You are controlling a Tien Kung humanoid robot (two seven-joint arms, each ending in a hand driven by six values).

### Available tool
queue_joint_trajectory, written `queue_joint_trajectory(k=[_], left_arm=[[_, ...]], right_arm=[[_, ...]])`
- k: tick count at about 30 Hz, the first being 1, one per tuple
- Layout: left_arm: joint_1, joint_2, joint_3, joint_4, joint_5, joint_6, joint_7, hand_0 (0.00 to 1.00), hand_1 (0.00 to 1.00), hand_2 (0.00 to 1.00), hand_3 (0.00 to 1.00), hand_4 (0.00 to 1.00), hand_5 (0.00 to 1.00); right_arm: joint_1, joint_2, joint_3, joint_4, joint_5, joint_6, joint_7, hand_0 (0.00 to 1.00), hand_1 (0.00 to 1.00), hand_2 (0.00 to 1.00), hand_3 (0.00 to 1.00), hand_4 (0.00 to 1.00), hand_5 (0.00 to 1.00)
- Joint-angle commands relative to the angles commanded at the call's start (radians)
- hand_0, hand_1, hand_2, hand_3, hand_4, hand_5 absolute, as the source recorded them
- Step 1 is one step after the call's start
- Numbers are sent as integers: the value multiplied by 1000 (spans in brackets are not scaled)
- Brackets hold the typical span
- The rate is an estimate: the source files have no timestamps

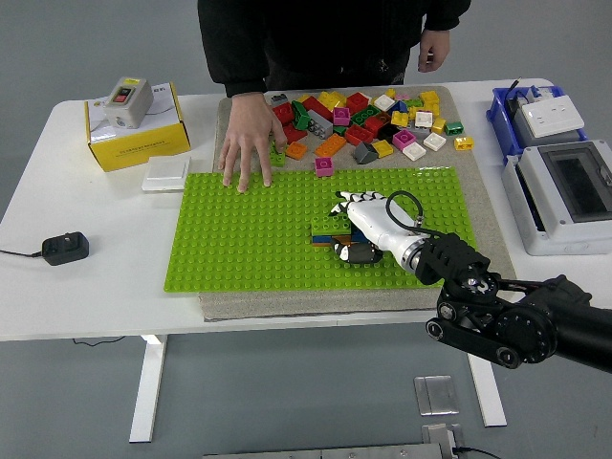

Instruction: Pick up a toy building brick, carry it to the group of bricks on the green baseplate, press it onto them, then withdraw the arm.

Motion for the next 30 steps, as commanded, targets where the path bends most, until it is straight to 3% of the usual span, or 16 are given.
queue_joint_trajectory(k=[30], left_arm=[[6,0,-4,0,12,-3,-4,609,604,490,593,109,715]], right_arm=[[1,-26,40,39,-3,19,-10,984,979,998,770,587,443]])
